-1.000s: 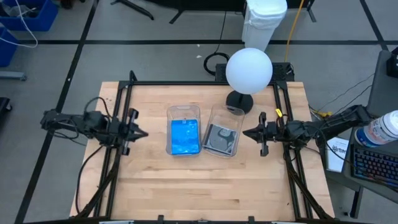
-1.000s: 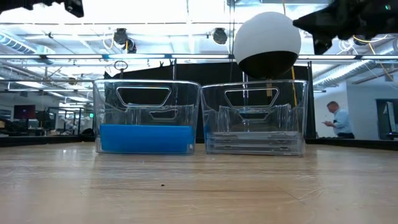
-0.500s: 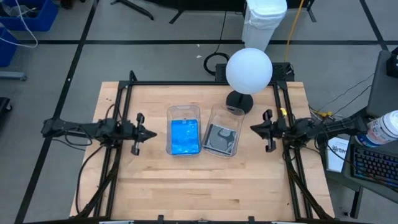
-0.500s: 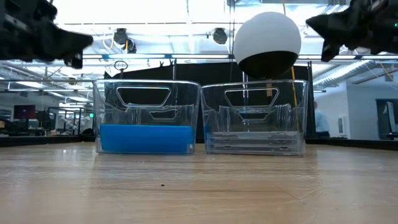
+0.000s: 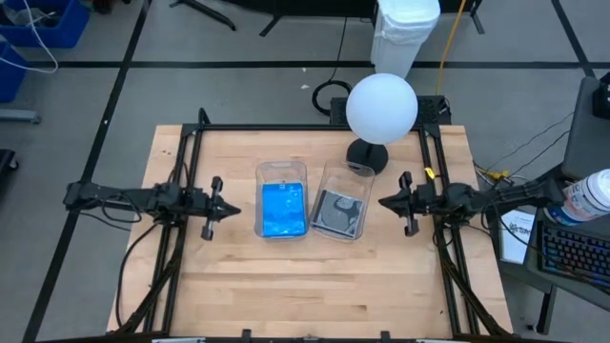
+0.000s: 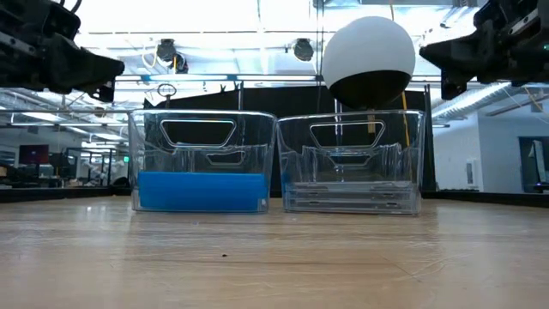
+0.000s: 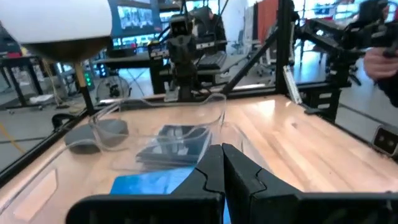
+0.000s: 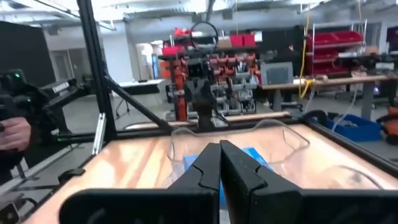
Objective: Pick & place jewel cases by type
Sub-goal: Return to Home Position
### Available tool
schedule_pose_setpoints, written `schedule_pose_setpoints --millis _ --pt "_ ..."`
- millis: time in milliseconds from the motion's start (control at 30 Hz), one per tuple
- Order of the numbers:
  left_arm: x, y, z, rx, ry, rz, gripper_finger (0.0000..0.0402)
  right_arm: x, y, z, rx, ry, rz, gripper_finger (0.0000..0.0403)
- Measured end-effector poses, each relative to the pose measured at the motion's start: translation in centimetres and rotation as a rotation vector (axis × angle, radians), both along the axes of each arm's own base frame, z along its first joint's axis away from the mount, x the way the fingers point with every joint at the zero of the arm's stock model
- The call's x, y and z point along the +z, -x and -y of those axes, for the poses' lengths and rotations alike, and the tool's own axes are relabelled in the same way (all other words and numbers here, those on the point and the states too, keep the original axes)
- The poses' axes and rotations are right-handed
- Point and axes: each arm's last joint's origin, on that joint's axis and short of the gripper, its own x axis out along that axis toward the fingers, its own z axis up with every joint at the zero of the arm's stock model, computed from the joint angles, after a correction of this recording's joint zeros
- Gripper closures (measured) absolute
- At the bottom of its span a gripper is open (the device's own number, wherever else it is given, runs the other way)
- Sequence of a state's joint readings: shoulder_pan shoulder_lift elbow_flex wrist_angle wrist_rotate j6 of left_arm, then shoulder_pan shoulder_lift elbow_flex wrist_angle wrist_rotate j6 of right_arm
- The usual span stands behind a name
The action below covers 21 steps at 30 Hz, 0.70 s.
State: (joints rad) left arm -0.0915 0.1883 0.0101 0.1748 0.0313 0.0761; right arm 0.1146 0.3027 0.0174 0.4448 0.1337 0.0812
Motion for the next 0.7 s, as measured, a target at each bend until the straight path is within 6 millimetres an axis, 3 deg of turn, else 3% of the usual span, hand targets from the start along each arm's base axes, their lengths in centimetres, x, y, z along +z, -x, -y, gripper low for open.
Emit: schedule_pose_setpoints --millis 200,700 --pt "-0.73 0.01 -0.34 0.113 -0.007 -0.075 0.0400 -0.45 -0.06 0.09 -0.006 0.006 -0.046 0.0403" --pt "-0.72 0.02 -0.12 0.069 0.022 -0.077 0.0400 -0.05 -0.01 0.01 0.022 0.019 -0.004 0.0403"
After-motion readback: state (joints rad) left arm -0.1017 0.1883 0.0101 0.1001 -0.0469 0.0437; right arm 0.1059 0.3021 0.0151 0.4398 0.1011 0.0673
